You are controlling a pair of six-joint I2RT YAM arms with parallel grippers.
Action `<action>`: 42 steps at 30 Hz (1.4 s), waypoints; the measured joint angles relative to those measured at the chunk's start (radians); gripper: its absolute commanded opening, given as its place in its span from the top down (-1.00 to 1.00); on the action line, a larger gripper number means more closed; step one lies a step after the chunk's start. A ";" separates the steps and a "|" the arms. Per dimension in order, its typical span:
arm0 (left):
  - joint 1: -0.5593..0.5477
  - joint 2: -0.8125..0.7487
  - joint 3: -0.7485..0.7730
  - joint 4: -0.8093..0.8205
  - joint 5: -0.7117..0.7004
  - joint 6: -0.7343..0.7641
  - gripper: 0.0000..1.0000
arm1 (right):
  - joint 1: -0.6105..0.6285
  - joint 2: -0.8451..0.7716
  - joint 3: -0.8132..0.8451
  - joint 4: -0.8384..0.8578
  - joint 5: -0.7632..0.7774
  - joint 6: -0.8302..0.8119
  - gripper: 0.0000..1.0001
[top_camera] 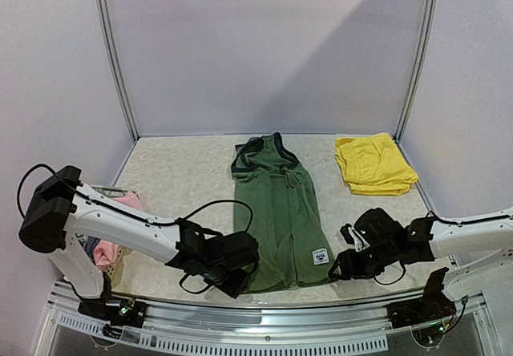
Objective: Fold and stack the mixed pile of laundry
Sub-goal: Fold the rectangle-folded tank top at the center of the board.
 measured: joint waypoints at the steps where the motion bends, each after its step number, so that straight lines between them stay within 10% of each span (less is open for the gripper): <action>1: -0.001 0.000 0.000 0.003 -0.002 -0.001 0.12 | 0.000 0.007 -0.002 0.013 0.000 0.003 -0.04; 7: -0.007 0.000 0.000 0.023 -0.017 -0.005 0.50 | 0.000 0.054 -0.002 0.100 -0.010 0.010 0.15; 15: -0.014 0.000 -0.003 0.063 -0.038 0.003 1.00 | 0.001 0.098 -0.010 0.153 -0.026 0.023 0.98; 42: -0.128 -0.087 0.195 -0.230 -0.213 0.047 1.00 | 0.112 -0.089 0.213 -0.173 0.070 0.026 1.00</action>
